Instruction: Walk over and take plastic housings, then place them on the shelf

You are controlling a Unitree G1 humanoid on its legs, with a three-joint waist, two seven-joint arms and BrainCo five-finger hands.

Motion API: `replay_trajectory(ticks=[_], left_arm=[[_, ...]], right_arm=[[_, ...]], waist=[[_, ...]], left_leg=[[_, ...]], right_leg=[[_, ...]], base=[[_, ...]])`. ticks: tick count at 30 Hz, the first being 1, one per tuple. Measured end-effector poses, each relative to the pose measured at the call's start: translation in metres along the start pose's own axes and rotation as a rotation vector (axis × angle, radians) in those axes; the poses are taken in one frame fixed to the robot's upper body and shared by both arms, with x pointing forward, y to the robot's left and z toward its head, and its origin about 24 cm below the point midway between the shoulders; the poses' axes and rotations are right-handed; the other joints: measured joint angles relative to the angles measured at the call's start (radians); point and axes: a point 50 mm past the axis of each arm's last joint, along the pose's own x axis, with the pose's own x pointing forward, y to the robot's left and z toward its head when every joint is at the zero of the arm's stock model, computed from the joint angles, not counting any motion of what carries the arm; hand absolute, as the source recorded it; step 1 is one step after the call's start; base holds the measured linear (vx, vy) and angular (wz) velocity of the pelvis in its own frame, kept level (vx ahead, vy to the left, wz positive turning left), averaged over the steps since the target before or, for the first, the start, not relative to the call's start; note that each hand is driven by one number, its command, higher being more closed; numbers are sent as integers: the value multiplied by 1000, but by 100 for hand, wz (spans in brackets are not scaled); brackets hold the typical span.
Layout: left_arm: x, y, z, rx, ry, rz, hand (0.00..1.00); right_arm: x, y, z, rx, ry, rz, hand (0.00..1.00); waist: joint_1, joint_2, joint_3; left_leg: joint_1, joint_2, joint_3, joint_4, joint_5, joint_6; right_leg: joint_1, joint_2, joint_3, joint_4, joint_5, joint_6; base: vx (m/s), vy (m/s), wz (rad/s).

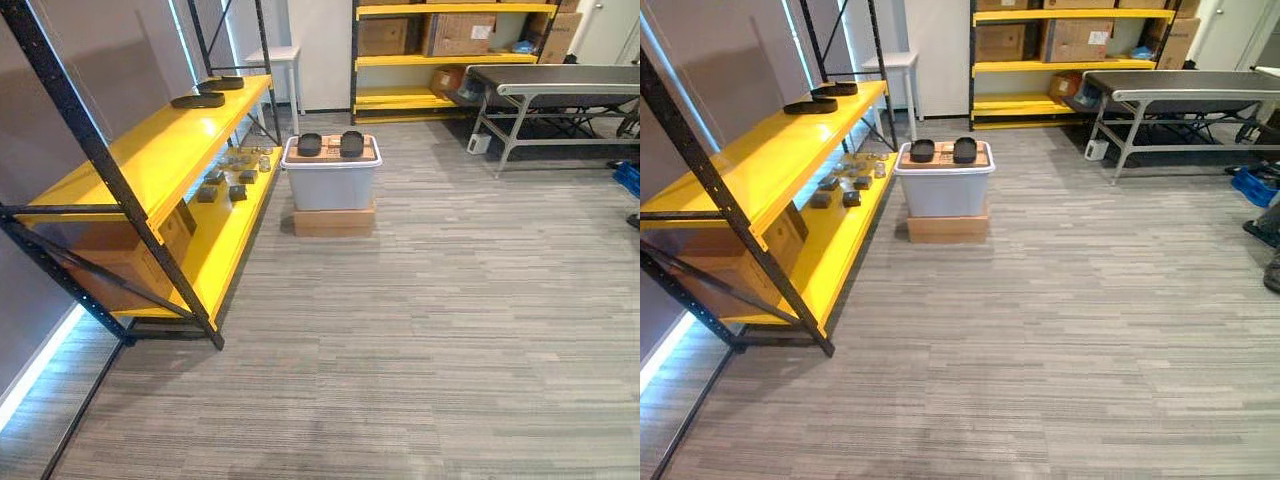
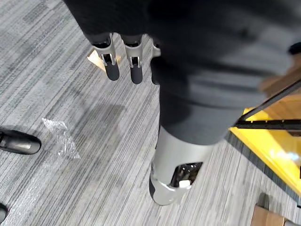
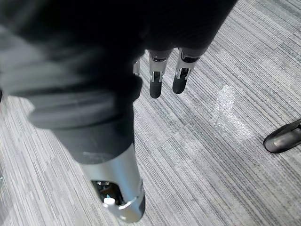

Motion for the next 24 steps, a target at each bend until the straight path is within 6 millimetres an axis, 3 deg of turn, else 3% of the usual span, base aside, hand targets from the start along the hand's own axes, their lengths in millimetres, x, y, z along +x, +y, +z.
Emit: replay_trajectory(ticks=[3, 4, 6, 7, 8, 11, 13, 14, 15, 16, 17, 19, 20, 21, 22, 24], left_arm=[[3, -7, 7, -21, -18, -12, 0], [4, -11, 11, -13, -27, -22, 0], [5, -18, 15, 22, -34, -40, 0], [5, -22, 12, 56, -22, -55, 0], [5, -23, 12, 69, -16, -58, 0], [7, -20, 22, 101, -41, -54, 0], [9, -23, 32, 107, -66, -61, 0], [10, -25, 35, 107, -73, -63, 0], [10, -27, 37, 112, -79, -69, 0], [10, -29, 35, 116, -77, -74, 0], [10, -28, 35, 107, -78, -69, 0], [7, -37, 34, 8, -99, -71, 0], [6, -38, 33, -18, -108, -69, 0], [5, -38, 32, -48, -117, -64, 0], [3, -36, 27, -49, -109, -62, 0], [0, -30, 15, -50, -79, -50, 0]], right_arm=[[3, 12, 5, -11, -10, 29, 0], [4, 16, 9, -9, -19, 35, 0], [4, 22, 7, -3, -16, 48, 0], [2, 23, -1, -17, 5, 54, 0], [1, 25, -8, -32, 29, 63, 0], [-2, 37, -26, -46, 79, 98, 0], [-4, 31, -32, -40, 95, 83, 0], [-5, 27, -35, -30, 100, 72, 0], [-9, 16, -43, -12, 118, 38, 0], [-12, 5, -50, 25, 136, 1, 0], [-12, 5, -52, 50, 137, -6, 0], [-16, 1, -57, 103, 130, -26, 0], [-17, 1, -59, 103, 134, -28, 0], [-19, 5, -64, 102, 142, -17, 0], [-20, 10, -66, 93, 144, -5, 0], [-17, 17, -61, 88, 130, 15, 0]], waist=[[10, 6, 10], [14, 17, 18], [16, 14, 41], [19, 9, 60], [16, 9, 67], [-14, 13, 70], [-41, 18, 79], [-49, 18, 80], [-63, 17, 71], [-59, 24, 60], [-56, 17, 58], [-46, 20, 63], [-38, 23, 70], [-26, 21, 82], [-10, 16, 84], [30, 12, 81]], left_leg=[[-42, 2, 3, 41, -26, 25], [-51, 7, 4, 44, -54, 43], [-48, -4, 11, 60, -78, 49], [-11, -23, 10, 55, -98, 73], [13, -25, 10, 48, -106, 79], [58, -1, -2, 15, -127, 75], [95, 30, -31, -3, -153, 57], [109, 39, -47, -12, -162, 47], [147, 62, -68, -35, -172, 21], [146, 81, -88, 18, -171, 11], [126, 86, -90, 78, -161, -8], [-50, 101, -135, 543, -87, -127], [-88, 111, -140, 683, -76, -148], [-155, 130, -136, 901, -72, -156], [-232, 144, -126, 1021, -76, -145], [-332, 145, -81, 1031, -99, -101]], right_leg=[[-41, 0, 18, 24, -4, 5], [-85, 3, 21, 95, -49, 23], [-193, -28, 11, 346, -157, 61], [-284, -61, -20, 570, -211, 69], [-316, -68, -30, 638, -221, 72], [-417, -44, -68, 587, -216, 62], [-465, -7, -53, 492, -193, 40], [-474, 4, -43, 462, -166, 26], [-462, 21, -37, 433, -62, 0], [-445, 41, -49, 448, -68, -76], [-431, 42, -50, 445, -79, -91], [-296, 54, -60, 348, -96, -116], [-245, 65, -60, 319, -98, -119], [-140, 82, -58, 268, -109, -137], [-51, 95, -40, 219, -122, -153], [20, 97, 22, 168, -142, -157]], base=[[-23, 41, -17], [-43, 71, -14], [-32, 91, -8], [58, 108, -2], [110, 88, -1], [226, 8, 6], [344, -80, 40], [620, -210, 69], [734, -261, 57], [772, -278, 40], [702, -235, 15], [675, -211, 23], [621, -162, 30], [562, -119, 17], [633, -86, -3], [500, -1, -57]])
